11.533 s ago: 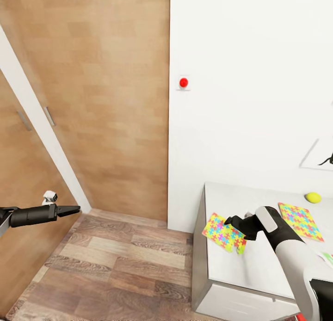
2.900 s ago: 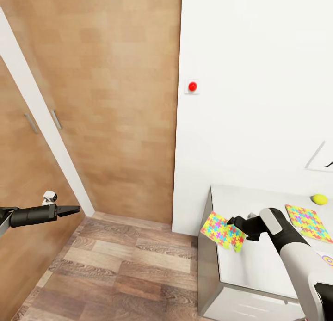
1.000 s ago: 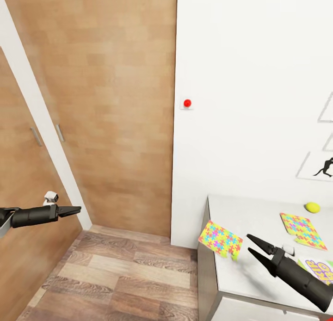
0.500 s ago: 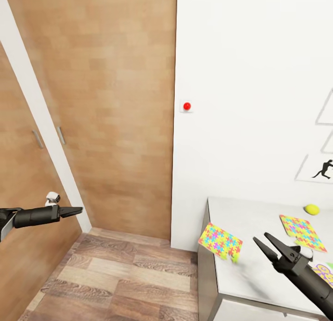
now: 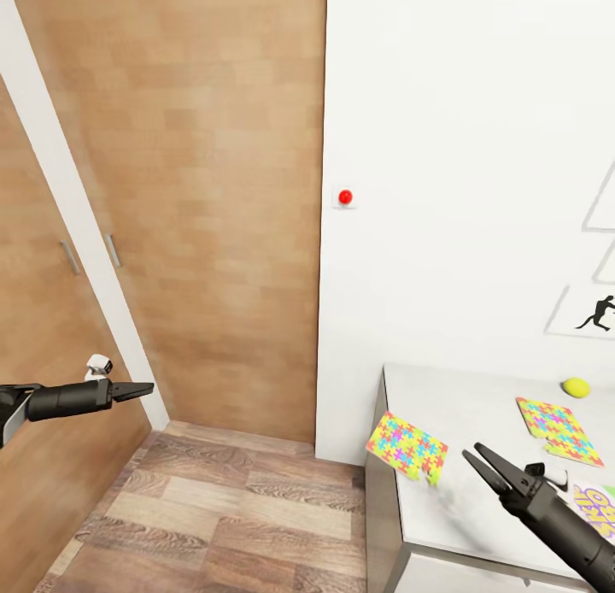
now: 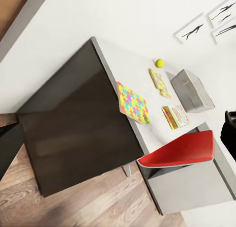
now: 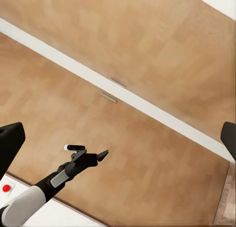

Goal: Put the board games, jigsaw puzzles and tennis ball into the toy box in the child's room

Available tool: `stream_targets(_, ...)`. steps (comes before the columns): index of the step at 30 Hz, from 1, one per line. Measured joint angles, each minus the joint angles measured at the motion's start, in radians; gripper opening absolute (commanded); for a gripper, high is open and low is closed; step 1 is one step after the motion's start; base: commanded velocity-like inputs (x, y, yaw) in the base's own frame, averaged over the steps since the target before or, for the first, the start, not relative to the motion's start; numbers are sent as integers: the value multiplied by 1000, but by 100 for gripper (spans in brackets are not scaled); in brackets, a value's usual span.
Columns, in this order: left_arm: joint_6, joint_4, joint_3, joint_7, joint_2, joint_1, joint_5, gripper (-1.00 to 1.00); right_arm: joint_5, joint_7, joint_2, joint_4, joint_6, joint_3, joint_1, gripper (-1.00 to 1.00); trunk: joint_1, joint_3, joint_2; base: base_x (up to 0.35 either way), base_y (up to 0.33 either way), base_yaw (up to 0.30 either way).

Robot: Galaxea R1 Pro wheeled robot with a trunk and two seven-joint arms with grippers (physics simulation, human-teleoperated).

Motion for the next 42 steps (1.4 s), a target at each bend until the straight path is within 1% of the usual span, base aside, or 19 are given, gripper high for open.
stream_targets(5, 0, 0, 0, 0, 0, 0, 0, 100, 23, 0, 1, 1, 0, 0, 0, 100, 0, 0, 0, 0, 0, 0)
stream_targets(11, 0, 0, 0, 0, 0, 0, 0, 100, 29, -1, 2, 1, -1, -2, 0, 100, 0, 1, 0, 0, 0, -66)
stream_targets(19, 0, 0, 0, 0, -1, 0, 1, 100, 26, 4, 1, 1, 0, -8, 0, 100, 0, 4, 0, 0, 0, -122)
stream_targets(25, -1, 0, 0, 0, -2, 0, 1, 100, 25, 7, 1, 1, 0, -18, 0, 100, 0, 5, 0, 0, 0, -20)
stream_targets(33, -1, 0, 0, 0, -1, 1, 1, 100, 24, 4, 2, 1, 0, -20, 0, 100, 0, 5, 0, 0, 0, -14)
stream_targets(42, -1, 0, 0, 0, -1, 1, 1, 100, 22, 9, 1, 1, 2, -21, 0, 100, 0, 12, 0, 0, 0, -164)
